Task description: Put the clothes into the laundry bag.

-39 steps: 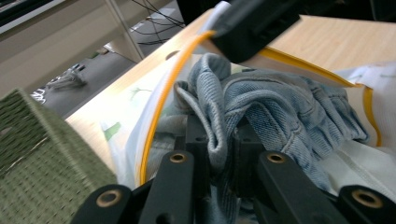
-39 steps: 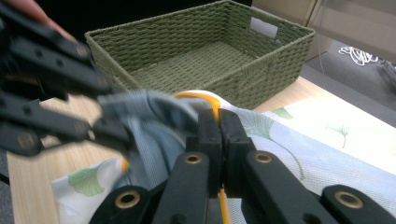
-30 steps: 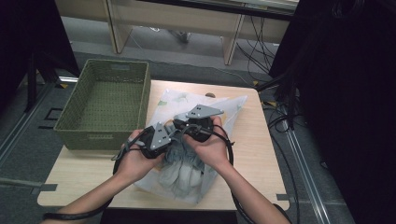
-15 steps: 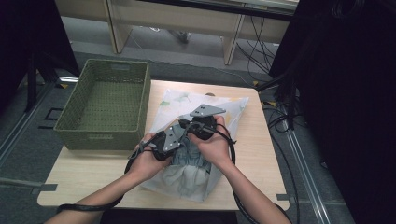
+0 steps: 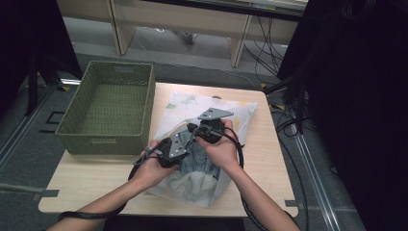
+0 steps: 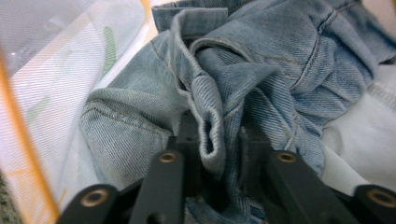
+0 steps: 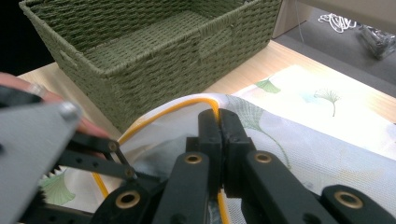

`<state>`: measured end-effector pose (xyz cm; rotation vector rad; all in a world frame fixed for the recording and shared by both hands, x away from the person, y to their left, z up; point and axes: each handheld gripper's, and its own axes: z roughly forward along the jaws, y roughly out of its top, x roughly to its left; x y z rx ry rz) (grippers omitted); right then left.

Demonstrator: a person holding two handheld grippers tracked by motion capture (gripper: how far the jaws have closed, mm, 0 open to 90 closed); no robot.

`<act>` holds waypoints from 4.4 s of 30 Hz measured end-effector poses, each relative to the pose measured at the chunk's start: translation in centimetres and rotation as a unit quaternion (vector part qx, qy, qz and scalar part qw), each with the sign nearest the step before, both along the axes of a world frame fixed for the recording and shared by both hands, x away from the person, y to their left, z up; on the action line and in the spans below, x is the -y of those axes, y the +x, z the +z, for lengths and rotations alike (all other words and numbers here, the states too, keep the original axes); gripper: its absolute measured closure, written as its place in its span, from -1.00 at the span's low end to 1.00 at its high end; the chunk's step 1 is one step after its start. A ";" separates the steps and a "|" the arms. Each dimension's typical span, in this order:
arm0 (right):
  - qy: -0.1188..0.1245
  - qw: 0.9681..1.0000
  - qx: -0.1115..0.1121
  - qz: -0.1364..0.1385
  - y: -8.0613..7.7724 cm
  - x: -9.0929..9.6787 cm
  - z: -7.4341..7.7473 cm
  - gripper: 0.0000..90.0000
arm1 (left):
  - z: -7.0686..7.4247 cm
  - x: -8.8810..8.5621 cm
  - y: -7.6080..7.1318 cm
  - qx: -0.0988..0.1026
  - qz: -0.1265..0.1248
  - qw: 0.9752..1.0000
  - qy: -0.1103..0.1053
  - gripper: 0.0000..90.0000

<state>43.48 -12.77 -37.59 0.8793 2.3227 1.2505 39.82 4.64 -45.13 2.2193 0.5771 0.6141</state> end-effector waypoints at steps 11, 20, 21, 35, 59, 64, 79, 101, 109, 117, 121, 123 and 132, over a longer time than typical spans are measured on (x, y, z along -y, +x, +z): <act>-0.001 1.000 0.007 0.000 -0.2 0.0 0.4 1.00 | 3.4 -2.4 -3.7 -0.007 -0.016 0.998 -0.061 -0.09; -0.002 1.000 0.006 0.002 -0.4 -0.1 0.6 1.00 | 0.2 -1.5 -6.8 -0.047 -0.069 0.996 -0.014 -0.14; -0.002 1.000 0.005 0.003 -0.4 -0.1 0.5 1.00 | -0.3 -1.1 -6.8 -0.051 -0.079 0.996 -0.001 -0.16; -0.002 1.000 0.002 0.004 -0.5 -0.1 0.5 1.00 | -2.9 2.2 -5.5 -0.074 -0.108 0.990 0.046 -0.17; -0.001 1.000 0.000 0.006 -0.5 -0.2 0.6 1.00 | -3.3 2.7 -3.6 -0.067 -0.087 0.992 0.055 0.98; 0.001 1.000 0.000 0.005 -0.5 -0.2 0.6 1.00 | -2.2 2.4 -3.6 -0.049 -0.076 0.995 0.036 0.99; 0.000 1.000 0.001 0.007 -0.4 -0.1 0.6 1.00 | -1.0 2.5 -5.4 -0.081 -0.109 0.991 0.016 -0.15; -0.003 1.000 -0.002 0.006 -0.5 -0.3 0.5 1.00 | -4.7 4.6 -4.5 -0.123 -0.137 0.981 0.062 0.36; -0.005 1.000 -0.001 0.009 -0.6 -0.4 0.5 1.00 | -4.4 4.4 -4.6 -0.128 -0.136 0.980 0.062 0.95; -0.004 1.000 0.000 0.010 -0.6 -0.3 0.6 1.00 | -2.0 3.6 -4.7 -0.107 -0.111 0.988 0.020 0.98; -0.002 1.000 0.001 0.010 -0.7 -0.3 0.6 1.00 | 0.0 2.8 -4.6 -0.080 -0.089 0.993 -0.021 0.98; -0.002 1.000 0.001 0.009 -0.6 -0.3 0.6 1.00 | 0.9 2.3 -4.4 -0.065 -0.080 0.994 -0.031 0.98; 0.007 1.000 0.009 0.015 -1.0 -0.5 1.3 1.00 | 4.6 0.6 -2.8 -0.014 -0.036 0.996 -0.083 0.99</act>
